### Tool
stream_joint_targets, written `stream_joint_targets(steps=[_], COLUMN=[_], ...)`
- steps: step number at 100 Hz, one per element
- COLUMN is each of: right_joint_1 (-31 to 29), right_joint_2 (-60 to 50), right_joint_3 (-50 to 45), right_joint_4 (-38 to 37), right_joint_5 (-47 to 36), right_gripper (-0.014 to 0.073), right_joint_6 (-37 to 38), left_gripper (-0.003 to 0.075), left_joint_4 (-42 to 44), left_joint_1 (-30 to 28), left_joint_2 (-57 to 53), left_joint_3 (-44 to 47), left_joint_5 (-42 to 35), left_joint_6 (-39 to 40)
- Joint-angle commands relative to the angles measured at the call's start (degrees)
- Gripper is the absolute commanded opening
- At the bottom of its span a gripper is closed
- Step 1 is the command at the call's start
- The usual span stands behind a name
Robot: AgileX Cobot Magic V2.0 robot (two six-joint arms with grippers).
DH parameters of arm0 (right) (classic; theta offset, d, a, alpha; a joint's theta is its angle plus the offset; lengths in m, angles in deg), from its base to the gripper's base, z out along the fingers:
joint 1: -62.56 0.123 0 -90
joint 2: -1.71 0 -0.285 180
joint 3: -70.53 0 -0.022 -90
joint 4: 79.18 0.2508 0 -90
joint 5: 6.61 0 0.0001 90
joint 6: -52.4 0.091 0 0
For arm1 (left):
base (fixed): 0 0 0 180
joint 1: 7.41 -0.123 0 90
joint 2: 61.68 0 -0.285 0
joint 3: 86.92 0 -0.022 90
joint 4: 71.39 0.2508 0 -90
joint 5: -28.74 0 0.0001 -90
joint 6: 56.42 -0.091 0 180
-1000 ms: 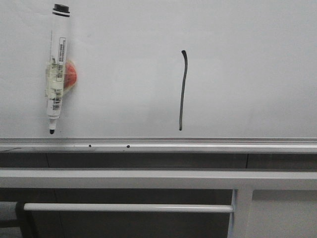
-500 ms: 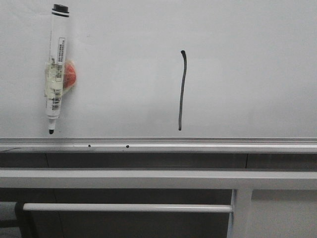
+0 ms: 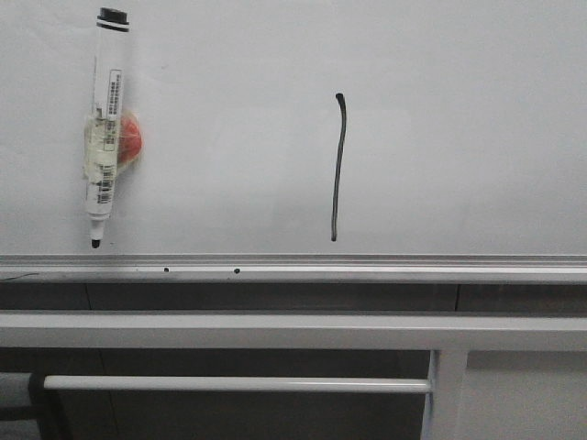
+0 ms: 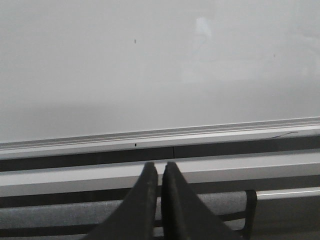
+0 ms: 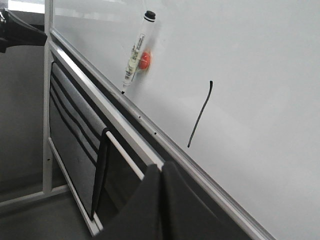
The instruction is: Write number 1 on whiteboard
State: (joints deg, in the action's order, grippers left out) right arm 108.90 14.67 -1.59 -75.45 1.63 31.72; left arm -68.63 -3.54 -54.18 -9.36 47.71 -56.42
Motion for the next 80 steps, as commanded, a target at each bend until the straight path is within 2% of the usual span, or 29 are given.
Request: stream_joint_targets(steps=[1, 80], right_joint_1=[-0.4, -0.4], right_joint_2=[0.6, 0.6], right_joint_3=[1.4, 1.4], right_joint_4=[0.2, 0.2], right_joint_5=[-4.5, -4.5], right_gripper=[-0.0063, -0.0063], right_joint_6=[-0.2, -0.2], left_gripper=[-0.002, -0.002], left_joint_4=[-0.6, -1.8], left_joint_1=[0.3, 0.3], left_joint_2=[-1.3, -1.3], left_joint_3=[0.4, 0.4], left_joint_5=[-3.7, -4.1], left_joint_6=[0.0, 0.0])
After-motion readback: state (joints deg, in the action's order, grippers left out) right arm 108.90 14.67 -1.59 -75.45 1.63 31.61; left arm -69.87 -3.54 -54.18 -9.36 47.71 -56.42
